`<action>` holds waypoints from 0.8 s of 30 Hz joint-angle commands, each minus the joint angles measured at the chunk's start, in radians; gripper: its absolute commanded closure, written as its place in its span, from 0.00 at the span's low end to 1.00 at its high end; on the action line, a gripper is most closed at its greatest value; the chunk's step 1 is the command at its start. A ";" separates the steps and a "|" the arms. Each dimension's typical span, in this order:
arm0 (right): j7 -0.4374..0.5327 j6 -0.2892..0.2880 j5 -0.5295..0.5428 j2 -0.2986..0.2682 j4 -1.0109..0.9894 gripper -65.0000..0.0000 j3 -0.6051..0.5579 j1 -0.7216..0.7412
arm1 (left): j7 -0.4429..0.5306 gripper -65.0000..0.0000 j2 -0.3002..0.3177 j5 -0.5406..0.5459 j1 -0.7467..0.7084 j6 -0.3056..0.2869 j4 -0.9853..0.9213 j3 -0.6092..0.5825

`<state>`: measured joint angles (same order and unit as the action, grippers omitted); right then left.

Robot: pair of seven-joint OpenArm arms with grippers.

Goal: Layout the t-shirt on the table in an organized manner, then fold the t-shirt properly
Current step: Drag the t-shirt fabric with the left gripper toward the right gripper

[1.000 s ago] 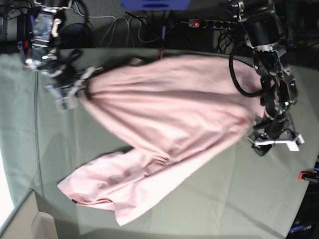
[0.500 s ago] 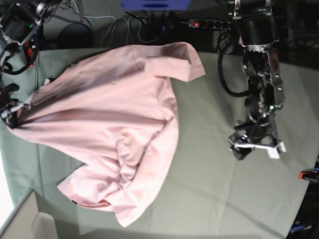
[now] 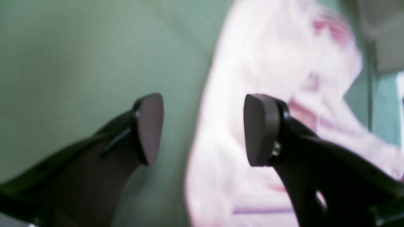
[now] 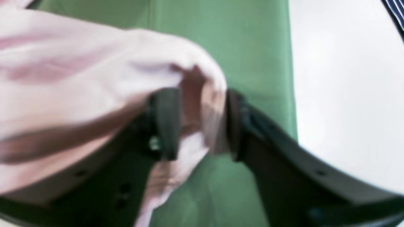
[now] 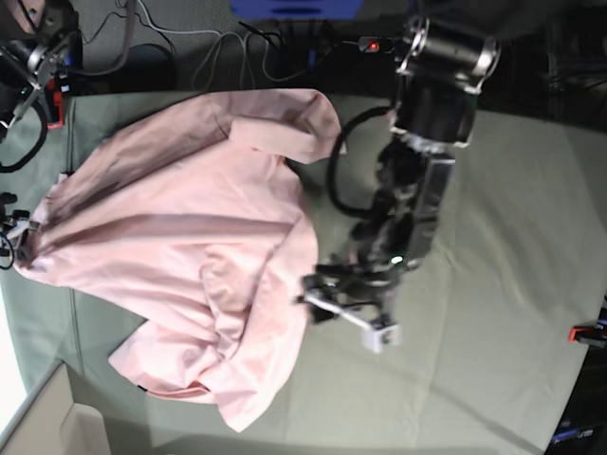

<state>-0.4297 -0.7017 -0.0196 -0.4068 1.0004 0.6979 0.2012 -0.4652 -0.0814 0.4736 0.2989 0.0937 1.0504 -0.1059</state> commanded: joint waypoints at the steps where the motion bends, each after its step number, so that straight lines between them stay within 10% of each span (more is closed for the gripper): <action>1: 0.022 0.004 0.019 -0.022 0.018 0.52 0.009 0.013 | 0.029 0.40 -0.022 0.001 0.052 -0.002 -0.034 -0.016; 14: 0.022 0.004 0.020 0.058 0.177 0.38 0.007 -0.102 | 0.382 0.42 -0.064 0.003 0.187 -0.002 -0.497 -0.259; 21: 0.022 0.004 0.020 0.111 0.275 0.38 0.007 -0.127 | 0.417 0.98 -0.025 0.006 0.184 -0.007 -0.517 -0.257; 24: 0.022 0.004 0.020 0.113 0.271 0.38 0.006 -0.124 | 0.414 0.98 0.004 0.010 0.178 -0.005 -0.480 -0.254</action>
<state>-0.4328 -0.6987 -0.0181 -0.2745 1.2541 0.6998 0.0620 -0.0753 -0.0807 0.4835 0.4503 0.0818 0.5529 -0.3622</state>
